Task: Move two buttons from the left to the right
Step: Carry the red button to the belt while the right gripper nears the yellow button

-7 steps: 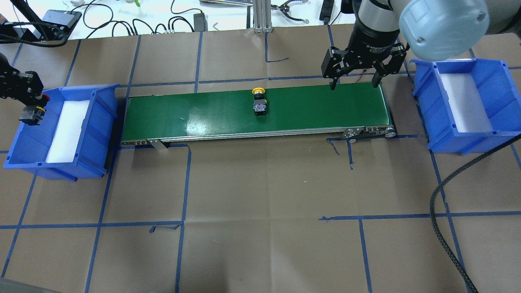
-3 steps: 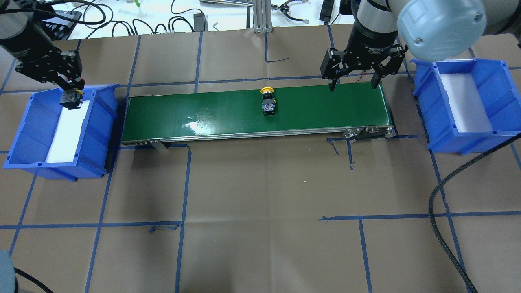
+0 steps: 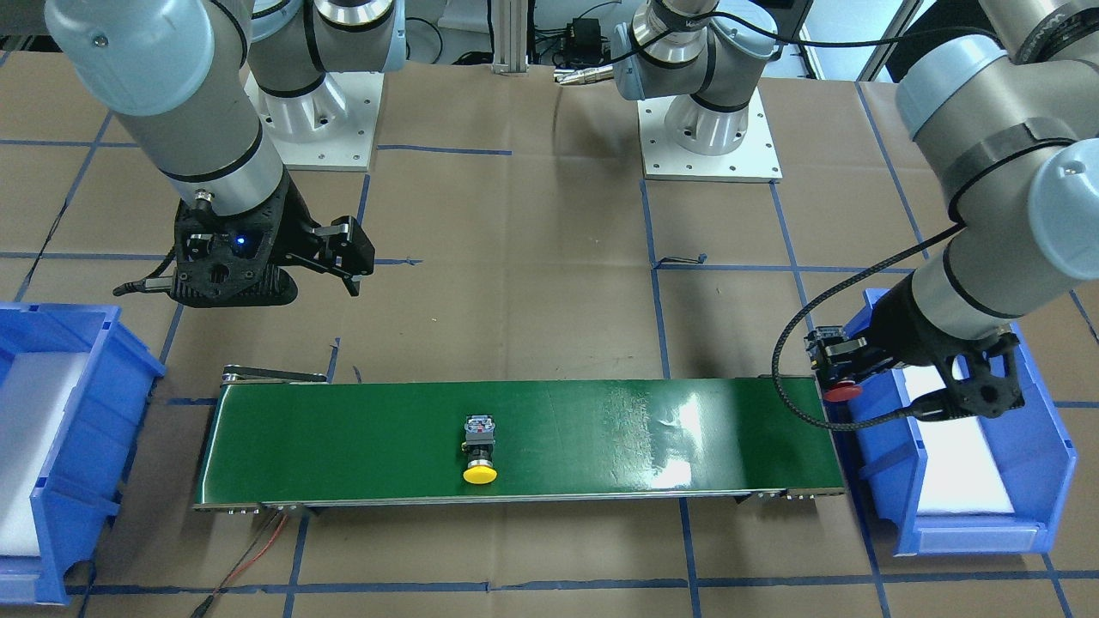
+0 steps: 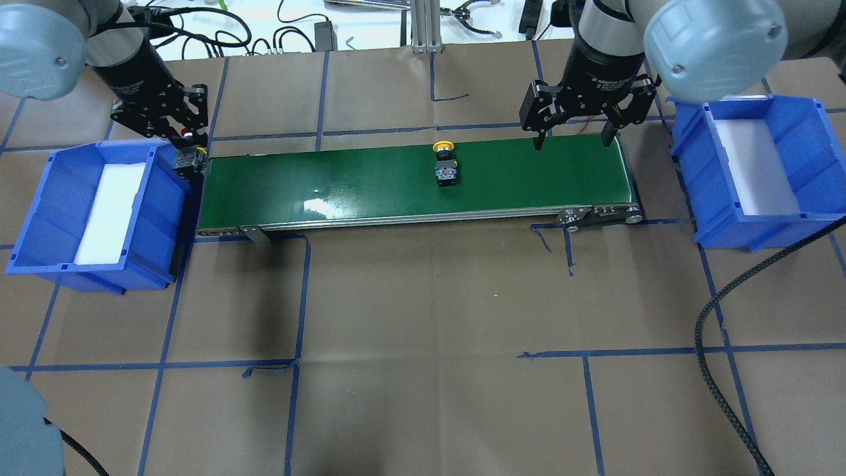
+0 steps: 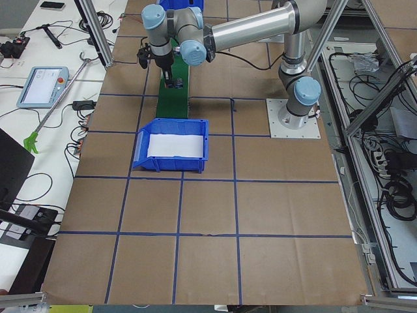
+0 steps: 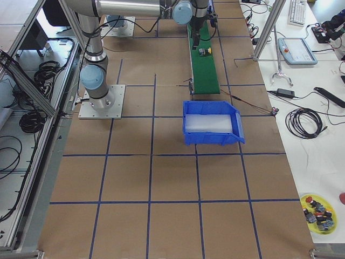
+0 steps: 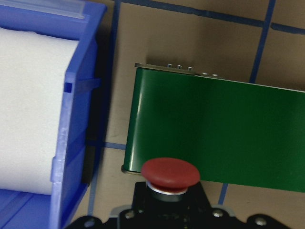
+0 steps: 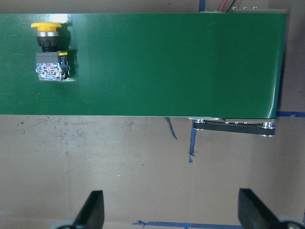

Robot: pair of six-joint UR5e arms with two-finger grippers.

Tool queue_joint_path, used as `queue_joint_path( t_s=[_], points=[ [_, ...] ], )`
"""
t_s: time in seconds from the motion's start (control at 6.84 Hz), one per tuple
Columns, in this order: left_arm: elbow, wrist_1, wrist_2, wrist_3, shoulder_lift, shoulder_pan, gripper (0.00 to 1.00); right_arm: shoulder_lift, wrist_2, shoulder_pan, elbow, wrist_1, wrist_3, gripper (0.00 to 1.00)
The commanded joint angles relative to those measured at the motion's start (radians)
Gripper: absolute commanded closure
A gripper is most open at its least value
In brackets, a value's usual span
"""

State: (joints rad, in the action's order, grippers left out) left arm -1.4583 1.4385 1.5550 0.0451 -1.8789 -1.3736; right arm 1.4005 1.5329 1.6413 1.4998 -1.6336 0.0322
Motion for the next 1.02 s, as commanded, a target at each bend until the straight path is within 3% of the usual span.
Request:
queue_joint_path(
  t_s=[0.0,0.29,0.88],
  points=[
    [-0.051,-0.042,0.0,-0.004,-0.009,-0.012,1.0,0.0,-0.002,0.0,0.002,-0.003,0.003,0.0],
    [-0.138,-0.201,0.0,0.01,-0.037,-0.013,1.0,-0.034,-0.01,0.0,0.002,-0.027,0.012,0.0],
    [-0.168,-0.311,0.02,0.091,-0.1,-0.015,1.0,-0.151,-0.014,0.006,0.002,-0.292,0.014,0.0]
  ],
)
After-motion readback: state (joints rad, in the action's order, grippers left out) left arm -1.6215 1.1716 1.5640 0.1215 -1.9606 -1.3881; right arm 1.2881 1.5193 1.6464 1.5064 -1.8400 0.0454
